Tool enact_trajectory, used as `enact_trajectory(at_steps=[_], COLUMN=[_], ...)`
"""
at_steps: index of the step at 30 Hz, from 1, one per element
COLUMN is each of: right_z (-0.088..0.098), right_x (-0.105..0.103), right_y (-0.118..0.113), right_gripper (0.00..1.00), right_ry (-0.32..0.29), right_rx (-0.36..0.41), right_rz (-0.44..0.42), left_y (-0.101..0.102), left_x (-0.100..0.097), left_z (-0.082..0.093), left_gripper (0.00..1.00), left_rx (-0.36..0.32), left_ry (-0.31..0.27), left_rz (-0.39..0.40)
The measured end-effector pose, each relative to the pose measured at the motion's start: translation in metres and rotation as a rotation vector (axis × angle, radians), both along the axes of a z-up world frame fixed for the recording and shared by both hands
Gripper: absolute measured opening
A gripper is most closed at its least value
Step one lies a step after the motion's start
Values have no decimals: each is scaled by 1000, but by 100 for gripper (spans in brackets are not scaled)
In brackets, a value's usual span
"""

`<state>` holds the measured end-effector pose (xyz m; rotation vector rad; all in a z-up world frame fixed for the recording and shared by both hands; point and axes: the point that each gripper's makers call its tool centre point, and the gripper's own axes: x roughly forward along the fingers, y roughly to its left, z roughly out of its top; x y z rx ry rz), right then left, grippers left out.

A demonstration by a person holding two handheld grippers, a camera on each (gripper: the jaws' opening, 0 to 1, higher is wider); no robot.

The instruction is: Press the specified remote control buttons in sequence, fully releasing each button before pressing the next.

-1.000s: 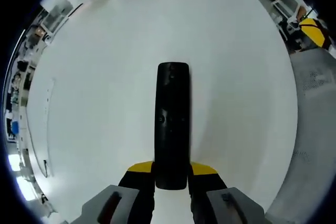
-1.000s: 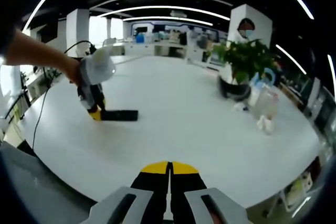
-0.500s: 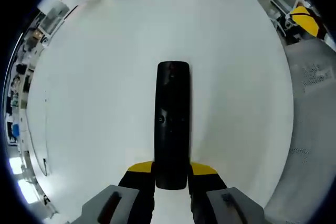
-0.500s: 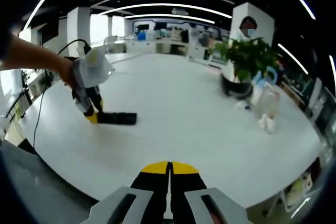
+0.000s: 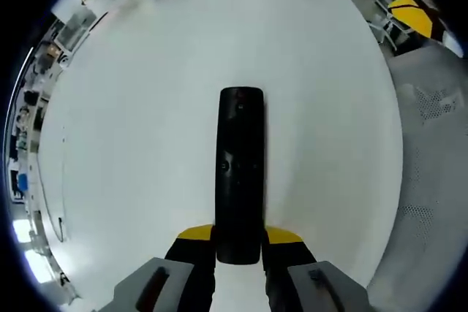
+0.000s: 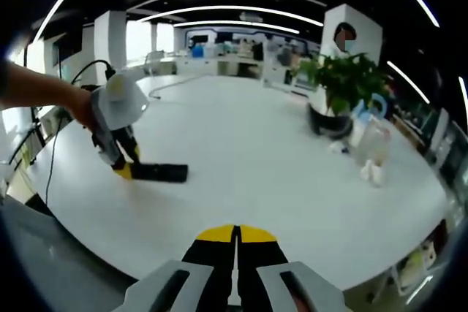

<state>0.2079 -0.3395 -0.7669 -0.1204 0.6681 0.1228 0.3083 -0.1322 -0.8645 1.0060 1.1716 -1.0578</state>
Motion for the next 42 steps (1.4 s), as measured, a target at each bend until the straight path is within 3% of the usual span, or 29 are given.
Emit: enact_trajectory(at_steps=[29,42], right_z=[10,7], right_x=[-1,-1], right_y=[-1,2], right_gripper=[0,0], right_ry=[-46,-30], right_rx=[46,56], right_rz=[-14,-6], left_y=[-2,-1], left_x=[-49,-69], left_z=[0,-1], left_gripper=[23,23], left_rx=[-41,-45], left_ry=[1,2], left_rz=[-23,-65])
